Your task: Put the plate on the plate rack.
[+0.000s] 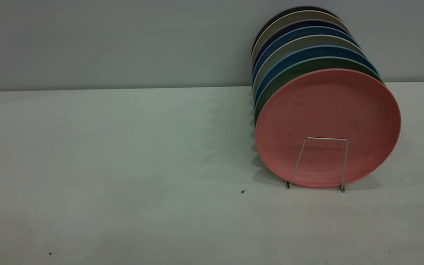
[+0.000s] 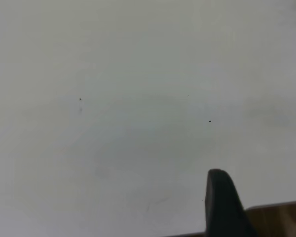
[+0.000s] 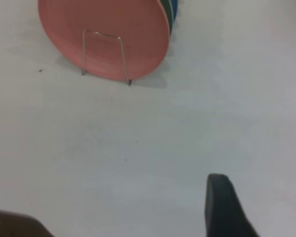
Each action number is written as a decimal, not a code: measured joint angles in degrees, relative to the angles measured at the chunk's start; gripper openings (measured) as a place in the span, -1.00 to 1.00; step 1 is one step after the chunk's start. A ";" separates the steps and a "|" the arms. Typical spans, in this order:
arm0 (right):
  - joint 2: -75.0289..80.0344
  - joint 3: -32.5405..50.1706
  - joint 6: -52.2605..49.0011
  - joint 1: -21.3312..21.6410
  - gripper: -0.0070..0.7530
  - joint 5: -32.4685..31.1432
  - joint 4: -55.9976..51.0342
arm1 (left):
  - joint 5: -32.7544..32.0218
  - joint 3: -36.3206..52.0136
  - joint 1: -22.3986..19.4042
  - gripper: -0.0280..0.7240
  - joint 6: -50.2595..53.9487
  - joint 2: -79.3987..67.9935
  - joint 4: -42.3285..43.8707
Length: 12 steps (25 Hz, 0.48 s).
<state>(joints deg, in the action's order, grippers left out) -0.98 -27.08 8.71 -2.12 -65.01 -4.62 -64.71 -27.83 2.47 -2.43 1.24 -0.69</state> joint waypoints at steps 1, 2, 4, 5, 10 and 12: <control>0.00 0.00 0.00 0.00 0.02 0.00 0.00 | 0.00 0.00 -0.16 0.18 0.00 0.00 0.00; 0.00 0.00 0.00 0.00 0.02 0.00 0.00 | 0.00 0.00 -0.33 0.18 0.00 0.00 0.00; 0.00 0.00 0.00 -0.44 0.02 0.00 0.00 | -0.05 0.00 -0.54 0.18 0.00 0.00 0.00; 0.00 0.00 0.00 -0.76 0.02 0.00 0.00 | -0.05 0.00 -0.54 0.18 0.00 0.00 0.00; -0.05 0.00 0.00 -0.90 0.02 0.00 0.00 | -0.05 0.00 -0.54 0.18 -0.05 0.00 0.00; -0.05 0.00 0.00 -0.90 0.02 0.00 0.00 | -0.05 0.00 -0.54 0.18 -0.05 0.00 0.00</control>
<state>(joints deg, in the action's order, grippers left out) -1.04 -27.08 8.71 -3.02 -65.01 -4.62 -64.76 -27.83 1.94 -2.48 1.24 -0.69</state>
